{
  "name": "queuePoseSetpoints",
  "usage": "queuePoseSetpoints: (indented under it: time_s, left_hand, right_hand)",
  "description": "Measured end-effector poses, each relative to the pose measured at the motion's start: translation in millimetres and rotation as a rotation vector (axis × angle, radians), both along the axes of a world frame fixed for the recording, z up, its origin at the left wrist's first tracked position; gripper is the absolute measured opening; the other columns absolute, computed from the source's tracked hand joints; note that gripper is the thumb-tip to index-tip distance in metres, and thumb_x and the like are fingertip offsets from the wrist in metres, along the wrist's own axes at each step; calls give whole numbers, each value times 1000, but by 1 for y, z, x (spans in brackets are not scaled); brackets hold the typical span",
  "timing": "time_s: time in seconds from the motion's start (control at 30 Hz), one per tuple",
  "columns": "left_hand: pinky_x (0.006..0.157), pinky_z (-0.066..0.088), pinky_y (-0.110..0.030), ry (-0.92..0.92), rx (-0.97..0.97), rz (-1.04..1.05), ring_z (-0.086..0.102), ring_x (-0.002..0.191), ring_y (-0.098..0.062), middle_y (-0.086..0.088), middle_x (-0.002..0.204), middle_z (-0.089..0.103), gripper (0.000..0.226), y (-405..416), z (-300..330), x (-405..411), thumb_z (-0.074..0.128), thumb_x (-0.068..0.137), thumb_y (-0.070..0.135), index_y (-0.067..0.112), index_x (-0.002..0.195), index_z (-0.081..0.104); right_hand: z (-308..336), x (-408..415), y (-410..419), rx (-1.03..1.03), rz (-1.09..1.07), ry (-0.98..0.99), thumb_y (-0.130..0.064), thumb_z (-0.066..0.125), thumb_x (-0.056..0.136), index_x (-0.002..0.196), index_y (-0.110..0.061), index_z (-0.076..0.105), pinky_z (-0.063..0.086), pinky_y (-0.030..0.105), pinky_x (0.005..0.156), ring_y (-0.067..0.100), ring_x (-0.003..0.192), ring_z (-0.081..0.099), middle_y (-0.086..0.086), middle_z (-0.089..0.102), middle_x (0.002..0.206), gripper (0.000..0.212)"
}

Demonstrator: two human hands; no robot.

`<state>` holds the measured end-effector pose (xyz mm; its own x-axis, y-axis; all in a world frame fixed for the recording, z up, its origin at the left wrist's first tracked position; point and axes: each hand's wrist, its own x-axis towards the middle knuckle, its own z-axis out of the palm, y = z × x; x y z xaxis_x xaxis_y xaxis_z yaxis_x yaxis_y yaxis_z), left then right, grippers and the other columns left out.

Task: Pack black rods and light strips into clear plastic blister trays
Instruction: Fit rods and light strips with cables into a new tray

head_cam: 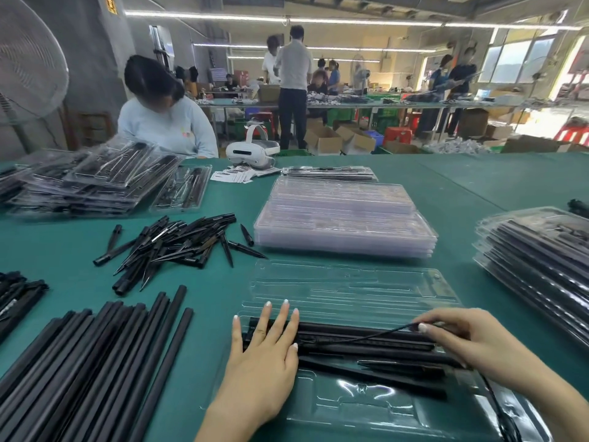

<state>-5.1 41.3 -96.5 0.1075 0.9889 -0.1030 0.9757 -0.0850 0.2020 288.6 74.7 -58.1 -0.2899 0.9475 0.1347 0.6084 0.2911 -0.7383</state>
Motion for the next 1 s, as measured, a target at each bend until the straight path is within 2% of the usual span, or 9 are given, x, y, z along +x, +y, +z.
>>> queuePoseSetpoints:
  time_s: [0.1,0.2,0.33,0.47,0.53,0.6,0.67,0.8,1.0]
  left_hand:
    - [112,-23,-47,-33,-15,1,-39,130,-5,21,144,-37,48,0,0,-1,5,103,35,39,136,-30]
    - [114,-21,-46,-84,-31,-13,-36,130,0,25,146,-33,49,1,-2,-5,7,103,36,42,138,-26]
    - [114,-22,-42,-217,-21,-35,-31,132,4,26,149,-24,55,5,-2,-12,19,104,38,53,135,-23]
    - [113,-23,-33,-278,146,-190,-16,137,10,33,146,-11,65,5,5,-5,33,104,20,69,131,1]
    - [116,-9,-17,-309,228,-227,5,137,15,36,147,13,58,5,7,0,40,101,18,63,134,26]
    - [105,19,-6,-365,323,-188,32,124,16,35,131,46,37,3,5,1,50,98,25,49,125,54]
    - [85,33,-6,-448,365,-154,45,103,9,25,102,58,21,4,5,-1,58,94,25,38,107,68]
    - [73,38,-12,-699,295,-101,54,83,-2,14,78,59,21,11,2,-7,69,86,13,32,81,76]
    - [77,44,-16,-728,298,-110,59,86,-4,15,82,64,27,15,-4,-10,69,83,5,32,82,69]
  right_hand:
    - [-2,9,2,-15,31,35,-54,59,76,91,-41,73,36,27,63,12,59,46,19,60,61,25]
    - [-1,14,2,-37,60,32,-46,63,76,93,-42,73,20,20,49,13,50,24,-1,29,47,19]
    - [1,16,0,-73,72,69,-47,67,71,90,-35,77,18,19,49,11,51,25,-6,38,48,25]
    - [-3,17,1,-30,56,-8,-38,68,81,94,-36,73,16,18,48,12,51,21,-3,27,47,14]
    - [-5,19,2,-64,46,6,-29,68,85,94,-32,70,17,19,47,15,51,20,-1,25,49,10]
    - [-4,21,2,-107,51,20,-28,68,85,92,-28,69,17,18,46,16,52,20,-2,25,49,6]
    - [-2,22,2,-124,62,18,-31,70,83,89,-27,71,16,17,46,16,52,20,-2,27,50,8]
    - [0,24,0,-171,133,-13,-44,71,74,88,-24,74,26,22,51,13,54,33,2,41,56,25]
    - [2,22,-1,-113,81,10,-45,66,74,76,-16,75,39,21,55,7,55,50,6,64,62,31]
